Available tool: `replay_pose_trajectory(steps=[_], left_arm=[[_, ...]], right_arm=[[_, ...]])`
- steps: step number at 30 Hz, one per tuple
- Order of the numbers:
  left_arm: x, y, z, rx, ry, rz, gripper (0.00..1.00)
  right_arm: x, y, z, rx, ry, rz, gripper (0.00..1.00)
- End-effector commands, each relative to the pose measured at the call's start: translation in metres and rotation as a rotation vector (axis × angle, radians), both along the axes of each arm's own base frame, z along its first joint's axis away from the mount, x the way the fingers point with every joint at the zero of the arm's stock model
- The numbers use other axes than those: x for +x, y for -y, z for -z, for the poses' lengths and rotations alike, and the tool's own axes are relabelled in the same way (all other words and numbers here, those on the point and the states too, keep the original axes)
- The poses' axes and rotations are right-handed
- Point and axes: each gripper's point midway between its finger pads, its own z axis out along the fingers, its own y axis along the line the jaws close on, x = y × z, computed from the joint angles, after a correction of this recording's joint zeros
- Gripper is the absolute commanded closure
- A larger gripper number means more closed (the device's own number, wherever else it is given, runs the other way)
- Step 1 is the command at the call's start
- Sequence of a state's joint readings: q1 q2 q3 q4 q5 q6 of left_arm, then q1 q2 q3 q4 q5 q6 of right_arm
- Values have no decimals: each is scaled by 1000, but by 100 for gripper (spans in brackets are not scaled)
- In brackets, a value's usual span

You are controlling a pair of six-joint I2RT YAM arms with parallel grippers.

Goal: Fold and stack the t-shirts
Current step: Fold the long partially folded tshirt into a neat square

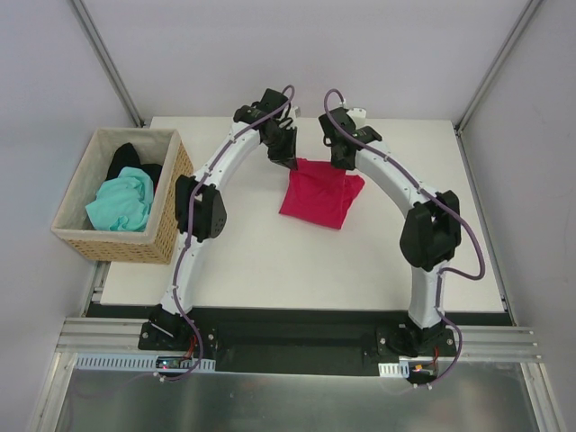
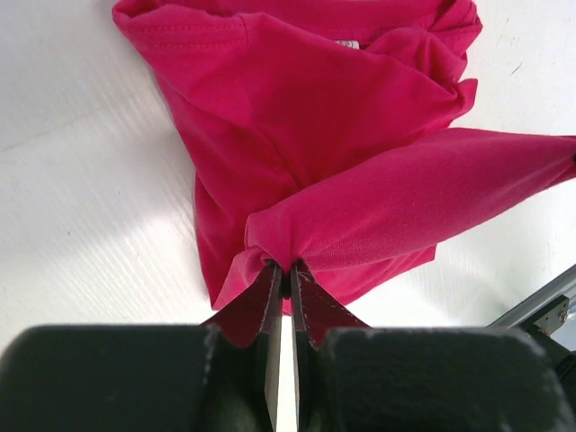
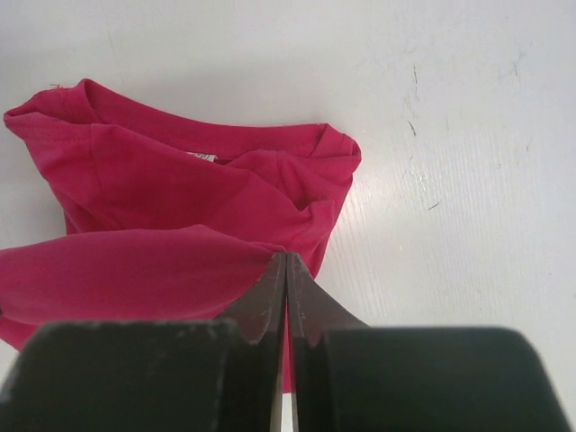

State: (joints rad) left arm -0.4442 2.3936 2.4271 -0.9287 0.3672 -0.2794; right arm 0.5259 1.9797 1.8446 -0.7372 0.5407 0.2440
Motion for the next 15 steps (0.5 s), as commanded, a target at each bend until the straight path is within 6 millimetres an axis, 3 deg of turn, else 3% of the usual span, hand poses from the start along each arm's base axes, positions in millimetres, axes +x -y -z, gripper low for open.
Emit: replay_pose_trajectory(steps=[1,10,15], left_arm=[[19,-6,-3,-29,48,13,95],[30,-2,14,-62,34,19,85],[23,-3,22,-64,-7,16,90]], right_arm=[[18,20,-11,-50,25,30,99],[33,24,9,-63,-7,44,99],[43,21,34,-66,-58,17,99]])
